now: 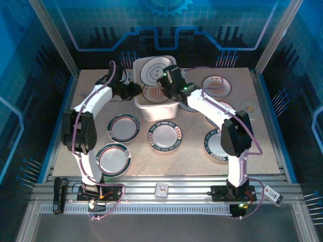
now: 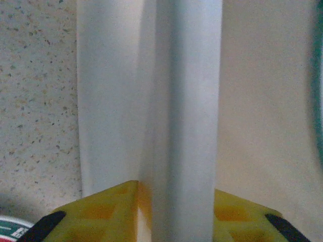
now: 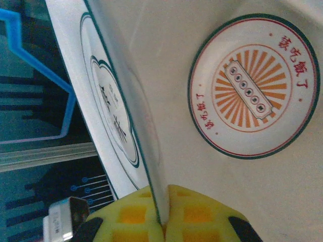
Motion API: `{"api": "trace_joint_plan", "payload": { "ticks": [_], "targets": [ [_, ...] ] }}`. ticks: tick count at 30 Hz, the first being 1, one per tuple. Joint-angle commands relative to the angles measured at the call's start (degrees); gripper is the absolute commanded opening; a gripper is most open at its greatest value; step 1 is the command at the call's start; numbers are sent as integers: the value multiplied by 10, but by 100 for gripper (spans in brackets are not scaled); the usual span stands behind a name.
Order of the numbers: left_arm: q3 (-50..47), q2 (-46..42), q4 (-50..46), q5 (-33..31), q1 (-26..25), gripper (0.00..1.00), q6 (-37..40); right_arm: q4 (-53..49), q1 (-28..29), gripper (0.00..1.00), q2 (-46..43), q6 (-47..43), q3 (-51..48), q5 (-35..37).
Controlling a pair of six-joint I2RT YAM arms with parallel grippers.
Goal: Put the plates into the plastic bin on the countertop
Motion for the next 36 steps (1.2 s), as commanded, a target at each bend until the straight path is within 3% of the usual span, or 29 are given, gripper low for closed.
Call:
{"api": "trace_joint_plan", "payload": {
  "ticks": [1,11,23,36],
  "targets": [
    [-20,-22,-24,11,-7,27,-14,-22,8,0,6,36,29,37],
    [-42,-47,-39,12,-23,25,-38,-59,14,0,27,63,58,52],
    [-30,-66,-64,-27,-32,36,-18,-42,12,0,43,63,48,41],
    [-5,-93,-81,-45,-32,58,2,-92,24,0,68,88,86,52]
  ]
}}
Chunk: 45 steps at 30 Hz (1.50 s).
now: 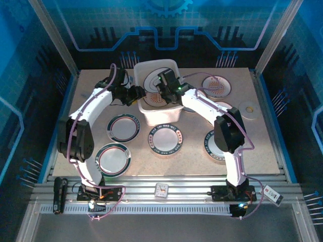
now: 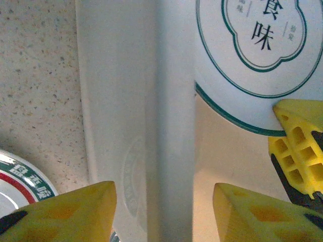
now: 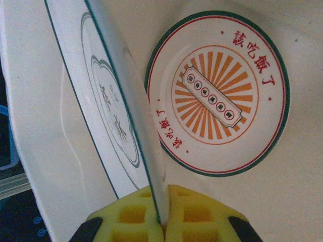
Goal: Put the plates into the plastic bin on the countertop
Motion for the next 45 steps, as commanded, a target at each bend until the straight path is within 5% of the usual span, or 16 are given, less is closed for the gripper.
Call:
{"api": "trace_joint_plan", "payload": {
  "ticks": [1,20,41,45],
  "targets": [
    [30,-26,-29,-19,-2,60,19,-11,16,0,10,28,36,26],
    [71,-62,-60,-61,78,67,81,-54,27,0,84,135,102,57],
    [68,-49,-69,-63,89,68,85,-89,32,0,161,190,151,68],
    [67,-46,-70,-65,89,68,84,-68,32,7,167,192,139,73]
  ]
}}
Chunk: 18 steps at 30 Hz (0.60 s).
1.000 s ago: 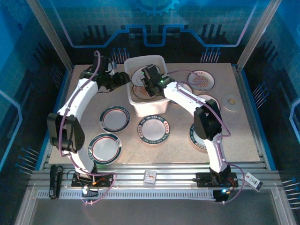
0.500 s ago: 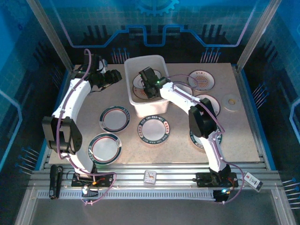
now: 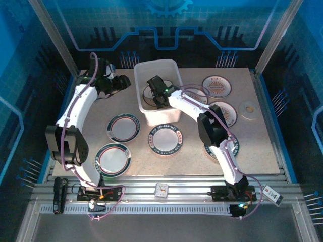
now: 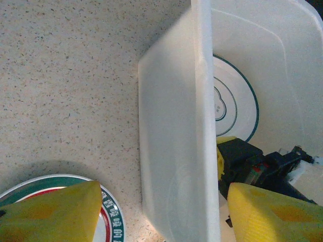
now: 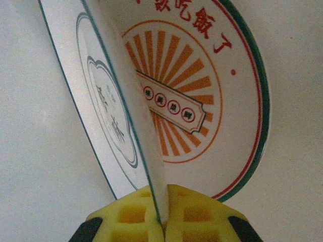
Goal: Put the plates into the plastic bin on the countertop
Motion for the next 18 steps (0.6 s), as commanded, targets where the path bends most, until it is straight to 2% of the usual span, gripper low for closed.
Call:
{"api": "trace_joint_plan", "payload": {
  "ticks": [1,5,10,13,18],
  "targets": [
    [9,-2,-18,-9,6,68,11,18,9,8,11,14,5,29],
    [6,-1,-20,-11,6,68,10,24,8,16,17,8,5,22],
    [3,-2,-20,-13,6,68,5,34,8,38,11,-9,-5,24],
    [2,-2,-16,-5,6,68,-1,40,8,56,7,-28,-8,22],
    [5,-2,-15,-1,5,68,-4,28,9,71,1,-33,-13,13]
  ]
}}
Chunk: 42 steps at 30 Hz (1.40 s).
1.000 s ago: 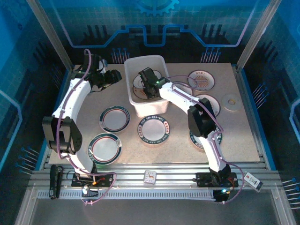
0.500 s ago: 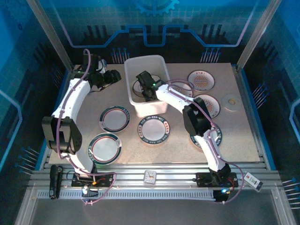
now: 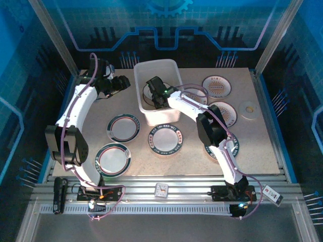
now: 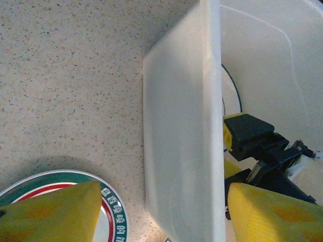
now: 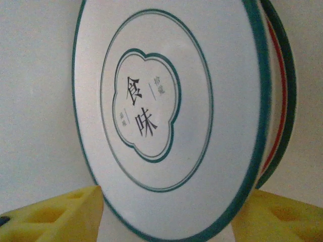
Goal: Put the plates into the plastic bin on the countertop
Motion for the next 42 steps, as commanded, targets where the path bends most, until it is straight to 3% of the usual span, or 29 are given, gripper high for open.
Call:
{"api": "trace_joint_plan", "payload": {
  "ticks": [1,3,5,18,32,38,42],
  "targets": [
    [5,-2,-6,3,4,68,-2,-3,9,75,-7,-8,-9,15],
    [4,-4,-6,3,4,68,-2,-5,10,84,-10,-19,-8,14],
    [2,-5,-6,4,4,68,-3,-21,12,100,-14,-26,-3,14],
    [-7,-19,-15,-8,6,69,1,-71,17,100,-52,-56,8,33],
    [-89,-78,-83,-13,100,69,43,99,19,100,-170,-312,-83,42],
    [-180,-121,-93,-12,140,69,53,133,20,96,-218,-486,-97,-1],
    [-245,-132,-69,-6,146,69,44,133,20,74,-258,-559,-127,-21]
  ]
}}
